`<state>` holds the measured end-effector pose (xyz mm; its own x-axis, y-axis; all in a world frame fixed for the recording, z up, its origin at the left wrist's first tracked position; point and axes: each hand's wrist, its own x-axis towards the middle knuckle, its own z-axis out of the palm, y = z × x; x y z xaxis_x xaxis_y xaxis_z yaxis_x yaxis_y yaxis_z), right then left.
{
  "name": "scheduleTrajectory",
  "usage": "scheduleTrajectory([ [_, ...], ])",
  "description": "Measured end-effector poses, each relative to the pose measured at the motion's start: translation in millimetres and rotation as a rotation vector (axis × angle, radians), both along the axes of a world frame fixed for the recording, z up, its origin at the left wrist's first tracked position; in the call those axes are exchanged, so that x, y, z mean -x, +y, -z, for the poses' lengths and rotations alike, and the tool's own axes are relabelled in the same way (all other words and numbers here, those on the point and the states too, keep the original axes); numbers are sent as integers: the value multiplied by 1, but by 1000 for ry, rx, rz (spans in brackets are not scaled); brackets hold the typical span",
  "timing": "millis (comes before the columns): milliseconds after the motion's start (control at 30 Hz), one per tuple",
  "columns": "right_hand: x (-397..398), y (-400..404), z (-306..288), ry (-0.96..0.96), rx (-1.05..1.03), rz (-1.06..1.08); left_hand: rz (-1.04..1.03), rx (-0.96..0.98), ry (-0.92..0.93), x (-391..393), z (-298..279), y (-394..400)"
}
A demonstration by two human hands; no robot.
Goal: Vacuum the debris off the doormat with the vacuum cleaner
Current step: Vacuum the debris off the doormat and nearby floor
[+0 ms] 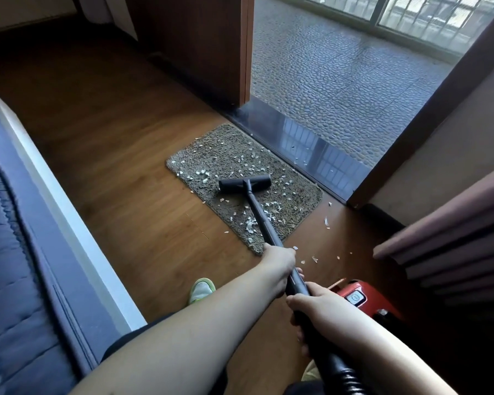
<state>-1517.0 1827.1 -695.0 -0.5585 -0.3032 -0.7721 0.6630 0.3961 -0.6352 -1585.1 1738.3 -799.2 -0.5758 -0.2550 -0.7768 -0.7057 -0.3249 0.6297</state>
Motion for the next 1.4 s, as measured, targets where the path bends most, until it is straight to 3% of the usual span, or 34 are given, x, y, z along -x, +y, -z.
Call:
scheduleTrajectory([
  [533,68,-74,14,31,58,81,4,10,156,53,-2,-72],
  [667,56,-69,13,29,24,74,-12,-101,120,48,1,-70],
  [1067,-11,-10,-15,22,-42,-17,53,-56,21,23,22,-43],
  [1400,-22,8,-23,44,-89,-39,49,-5,-7,16,24,-20],
])
